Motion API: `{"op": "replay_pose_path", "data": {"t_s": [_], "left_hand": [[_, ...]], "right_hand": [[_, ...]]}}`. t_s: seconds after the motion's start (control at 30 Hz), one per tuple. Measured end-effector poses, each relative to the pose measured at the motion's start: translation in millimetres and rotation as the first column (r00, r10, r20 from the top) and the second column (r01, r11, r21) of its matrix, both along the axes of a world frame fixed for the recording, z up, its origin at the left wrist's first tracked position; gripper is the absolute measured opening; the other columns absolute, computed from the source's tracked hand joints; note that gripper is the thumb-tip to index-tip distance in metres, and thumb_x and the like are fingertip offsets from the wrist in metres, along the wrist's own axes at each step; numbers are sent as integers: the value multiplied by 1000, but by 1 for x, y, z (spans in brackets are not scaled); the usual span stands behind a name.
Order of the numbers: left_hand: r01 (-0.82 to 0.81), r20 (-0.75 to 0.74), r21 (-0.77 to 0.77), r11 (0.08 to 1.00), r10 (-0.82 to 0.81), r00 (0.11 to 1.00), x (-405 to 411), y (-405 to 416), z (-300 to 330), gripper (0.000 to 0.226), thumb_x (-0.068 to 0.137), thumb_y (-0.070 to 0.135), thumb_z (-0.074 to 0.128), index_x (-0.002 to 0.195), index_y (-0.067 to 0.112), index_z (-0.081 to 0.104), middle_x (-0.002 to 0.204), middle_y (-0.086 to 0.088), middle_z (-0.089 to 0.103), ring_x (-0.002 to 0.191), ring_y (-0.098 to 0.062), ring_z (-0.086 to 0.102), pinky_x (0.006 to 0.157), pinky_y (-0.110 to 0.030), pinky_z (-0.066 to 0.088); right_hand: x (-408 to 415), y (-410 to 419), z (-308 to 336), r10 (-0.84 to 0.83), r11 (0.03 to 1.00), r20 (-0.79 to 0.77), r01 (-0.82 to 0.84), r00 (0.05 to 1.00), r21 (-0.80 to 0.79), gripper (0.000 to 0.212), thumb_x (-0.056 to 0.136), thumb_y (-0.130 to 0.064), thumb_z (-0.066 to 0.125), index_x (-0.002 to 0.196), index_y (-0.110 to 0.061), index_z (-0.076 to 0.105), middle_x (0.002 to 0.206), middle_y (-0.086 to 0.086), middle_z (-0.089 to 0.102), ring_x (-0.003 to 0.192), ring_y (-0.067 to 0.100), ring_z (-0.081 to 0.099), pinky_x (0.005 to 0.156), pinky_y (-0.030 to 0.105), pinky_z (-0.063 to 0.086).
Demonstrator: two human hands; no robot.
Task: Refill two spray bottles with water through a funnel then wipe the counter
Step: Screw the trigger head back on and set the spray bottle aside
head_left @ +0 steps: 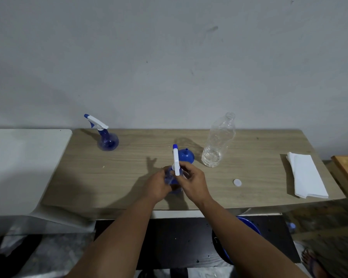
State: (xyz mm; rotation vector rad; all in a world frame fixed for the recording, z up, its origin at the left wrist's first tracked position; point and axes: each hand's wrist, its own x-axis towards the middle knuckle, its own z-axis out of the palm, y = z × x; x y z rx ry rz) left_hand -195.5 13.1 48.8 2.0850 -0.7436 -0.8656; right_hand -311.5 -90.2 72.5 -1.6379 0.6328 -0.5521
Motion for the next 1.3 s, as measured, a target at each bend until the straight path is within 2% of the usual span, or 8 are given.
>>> {"op": "replay_pose_path", "data": {"t_s": [0.2, 0.37, 0.47, 0.63, 0.8, 0.93, 1.03, 1.3], "left_hand": [[-85, 12, 2, 996, 85, 996, -9, -2, -9, 41, 88, 28, 72, 126, 37, 59, 106, 11, 72, 95, -10, 69, 87, -35, 58], [-118, 67, 16, 993, 116, 991, -19, -5, 0, 38, 81, 28, 77, 113, 39, 59, 96, 15, 71, 87, -10, 69, 75, -31, 56], [-75, 133, 81, 994, 63, 989, -30, 0, 2, 52, 71, 34, 83, 118, 26, 61, 95, 11, 70, 81, -12, 66, 74, -32, 54], [-16, 185, 17, 1000, 13, 983, -53, 37, 14, 66, 86, 59, 67, 144, 36, 46, 131, 15, 60, 115, -7, 59, 92, -27, 47], [-164, 336, 35, 986, 143, 931, -33, 89, 27, 59, 93, 70, 41, 143, 37, 47, 137, 7, 61, 118, -11, 61, 99, -32, 49], [-251, 437, 46, 967, 206, 875, -18, 116, 30, 52, 96, 59, 49, 138, 30, 55, 134, 8, 62, 112, -13, 65, 93, -28, 49], [-326, 508, 52, 944, 256, 822, -13, 131, 28, 65, 89, 65, 40, 134, 24, 60, 127, 1, 66, 110, -21, 65, 96, -34, 51], [-445, 599, 85, 891, 311, 738, -2, 163, 12, 79, 77, 65, 38, 132, 15, 64, 128, -7, 66, 117, -28, 63, 99, -38, 51]], "right_hand": [[4, 5, 1, -33, 999, -12, 33, 999, -10, 17, 90, -12, 80, 105, -15, 74, 94, -6, 78, 95, 14, 75, 90, 31, 60], [13, 10, 3, -101, 992, -85, 94, 991, -79, 21, 86, -16, 83, 94, -19, 63, 80, -13, 70, 78, 9, 69, 76, 32, 60], [18, 8, 9, -73, 992, -113, 61, 991, -109, 37, 87, -20, 81, 115, -22, 59, 86, -5, 67, 75, 9, 66, 75, 29, 57], [17, -1, 29, 55, 998, -115, -55, 992, -2, 37, 101, -7, 55, 131, -27, 62, 95, -3, 63, 74, -3, 59, 74, 11, 48], [24, -1, 49, 117, 993, -87, -117, 989, 9, 41, 95, -4, 49, 125, -26, 66, 105, -4, 65, 64, 12, 58, 62, 23, 52], [41, 16, 64, 202, 979, -66, -203, 977, -2, 39, 89, -13, 51, 116, -34, 70, 112, -10, 72, 97, 20, 71, 83, 36, 58], [47, 33, 68, 278, 958, -72, -282, 958, -43, 34, 89, -8, 53, 105, -32, 72, 106, -10, 74, 99, 17, 71, 85, 29, 56], [53, 70, 37, 471, 826, -397, -552, 788, -114, 12, 81, -14, 56, 84, -21, 65, 84, -1, 71, 83, 22, 66, 76, 36, 50]]}}
